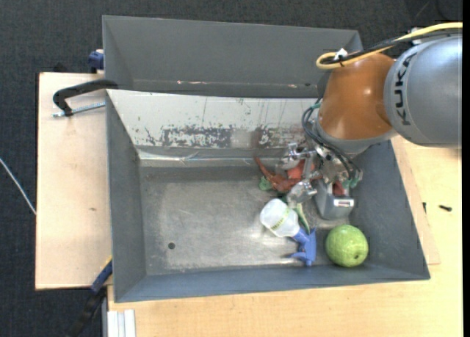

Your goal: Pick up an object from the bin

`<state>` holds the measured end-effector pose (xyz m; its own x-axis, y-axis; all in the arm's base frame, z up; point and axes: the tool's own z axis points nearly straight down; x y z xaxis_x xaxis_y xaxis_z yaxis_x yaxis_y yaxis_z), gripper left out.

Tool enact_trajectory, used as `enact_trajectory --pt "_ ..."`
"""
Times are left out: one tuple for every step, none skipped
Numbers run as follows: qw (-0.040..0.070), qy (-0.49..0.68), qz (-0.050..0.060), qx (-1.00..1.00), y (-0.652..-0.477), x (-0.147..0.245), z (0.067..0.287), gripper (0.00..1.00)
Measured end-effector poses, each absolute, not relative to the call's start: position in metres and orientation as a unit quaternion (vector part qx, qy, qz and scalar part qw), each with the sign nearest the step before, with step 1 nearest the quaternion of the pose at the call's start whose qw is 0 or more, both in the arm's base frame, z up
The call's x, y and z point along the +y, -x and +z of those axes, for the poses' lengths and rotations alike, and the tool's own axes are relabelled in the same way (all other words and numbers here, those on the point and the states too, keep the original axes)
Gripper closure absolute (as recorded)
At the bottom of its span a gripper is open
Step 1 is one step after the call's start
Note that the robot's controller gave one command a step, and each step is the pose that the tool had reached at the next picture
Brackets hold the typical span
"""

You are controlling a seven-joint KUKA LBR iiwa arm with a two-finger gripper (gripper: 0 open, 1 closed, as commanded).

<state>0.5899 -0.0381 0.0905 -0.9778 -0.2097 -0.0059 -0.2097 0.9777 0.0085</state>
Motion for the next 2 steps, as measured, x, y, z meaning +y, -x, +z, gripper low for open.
enact_trajectory --pt "0.002 0.105 0.004 0.994 -0.5899 -0.0381 0.0904 1.0" --pt "0.003 0.105 0.004 0.994 -0.5899 -0.0381 0.0904 1.0"
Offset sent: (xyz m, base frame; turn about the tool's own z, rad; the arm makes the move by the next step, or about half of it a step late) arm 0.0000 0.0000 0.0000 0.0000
